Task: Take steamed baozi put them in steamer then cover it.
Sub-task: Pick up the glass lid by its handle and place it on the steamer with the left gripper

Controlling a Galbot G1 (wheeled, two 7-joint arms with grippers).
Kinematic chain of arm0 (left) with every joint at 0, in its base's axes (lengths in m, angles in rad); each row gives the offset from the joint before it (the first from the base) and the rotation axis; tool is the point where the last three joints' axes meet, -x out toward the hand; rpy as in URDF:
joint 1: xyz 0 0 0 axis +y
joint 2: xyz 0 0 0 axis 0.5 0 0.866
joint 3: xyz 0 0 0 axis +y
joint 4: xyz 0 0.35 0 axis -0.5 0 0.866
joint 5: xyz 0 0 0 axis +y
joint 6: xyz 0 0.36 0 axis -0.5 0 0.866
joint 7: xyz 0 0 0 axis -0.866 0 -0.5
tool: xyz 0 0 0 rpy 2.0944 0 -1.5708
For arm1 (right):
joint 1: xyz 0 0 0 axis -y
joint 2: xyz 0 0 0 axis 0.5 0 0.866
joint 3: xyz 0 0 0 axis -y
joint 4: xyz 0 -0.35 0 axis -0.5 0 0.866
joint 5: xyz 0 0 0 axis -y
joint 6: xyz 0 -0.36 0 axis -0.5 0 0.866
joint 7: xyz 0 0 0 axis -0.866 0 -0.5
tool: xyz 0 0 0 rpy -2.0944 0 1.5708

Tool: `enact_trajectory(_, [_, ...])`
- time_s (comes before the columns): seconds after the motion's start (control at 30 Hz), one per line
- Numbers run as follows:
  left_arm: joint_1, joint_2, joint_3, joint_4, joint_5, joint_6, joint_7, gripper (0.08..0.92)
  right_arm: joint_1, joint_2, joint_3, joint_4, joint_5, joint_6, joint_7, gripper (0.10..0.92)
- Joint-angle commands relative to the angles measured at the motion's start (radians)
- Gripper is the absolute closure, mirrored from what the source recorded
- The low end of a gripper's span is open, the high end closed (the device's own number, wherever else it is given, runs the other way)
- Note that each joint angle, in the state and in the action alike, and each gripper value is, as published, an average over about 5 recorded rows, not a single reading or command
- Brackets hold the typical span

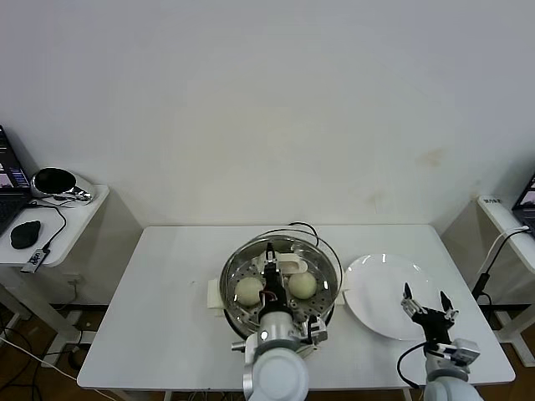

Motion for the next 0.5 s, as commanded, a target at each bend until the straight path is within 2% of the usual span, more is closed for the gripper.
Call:
enact_trajectory(0.03, [0.007, -0.002, 0.003, 0.012, 0.046, 0.041, 0.015, 0.849, 0.003, 0.003, -0.001, -0.005, -0.001, 0.002, 0.0, 0.203])
enact_trajectory(0.5, [0.012, -0.002, 0.007, 0.028, 0.08, 0.041, 0.058, 0.849, 0.004, 0.005, -0.001, -0.011, -0.01, 0.01, -0.001, 0.203])
